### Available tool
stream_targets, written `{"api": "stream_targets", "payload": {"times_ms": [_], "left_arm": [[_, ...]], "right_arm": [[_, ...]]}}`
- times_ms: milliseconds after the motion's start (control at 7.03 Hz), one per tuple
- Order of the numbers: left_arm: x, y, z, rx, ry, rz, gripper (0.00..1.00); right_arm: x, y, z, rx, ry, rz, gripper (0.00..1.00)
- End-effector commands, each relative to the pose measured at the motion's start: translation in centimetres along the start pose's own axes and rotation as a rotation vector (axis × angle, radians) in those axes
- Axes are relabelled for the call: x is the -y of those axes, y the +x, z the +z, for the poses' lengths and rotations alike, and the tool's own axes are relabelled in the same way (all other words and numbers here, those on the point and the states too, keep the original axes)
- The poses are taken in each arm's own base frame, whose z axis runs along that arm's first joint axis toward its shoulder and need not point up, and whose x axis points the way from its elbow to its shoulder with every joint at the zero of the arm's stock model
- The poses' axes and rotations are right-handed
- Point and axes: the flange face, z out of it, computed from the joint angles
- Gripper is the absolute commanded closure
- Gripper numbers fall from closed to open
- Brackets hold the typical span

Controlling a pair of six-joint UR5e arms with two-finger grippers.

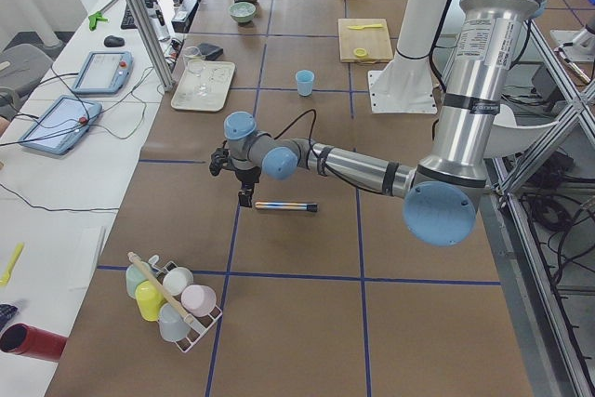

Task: Squeeze lemon into cup
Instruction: 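Retract the right arm to rest while the left arm reaches toward the steel rod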

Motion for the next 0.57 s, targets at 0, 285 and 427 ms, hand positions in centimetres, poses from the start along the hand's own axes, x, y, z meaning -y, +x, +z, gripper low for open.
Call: {"api": "stream_targets", "payload": {"times_ms": [0,285,427], "left_arm": [[-0.6,0.6,1.9,0.005,-0.036,0.004,0.0],[-1.0,0.1,3.6,0.017,-0.066,-0.003,0.0],[-1.0,0.0,3.8,0.018,-0.068,-0.004,0.0]], "right_arm": [[0.4,9.6,-1.2,0.041,-0.029,-0.086,0.0],[0.5,10.2,-1.1,0.043,-0.032,-0.081,0.0],[0.5,10.3,-1.2,0.043,-0.031,-0.08,0.0]]}}
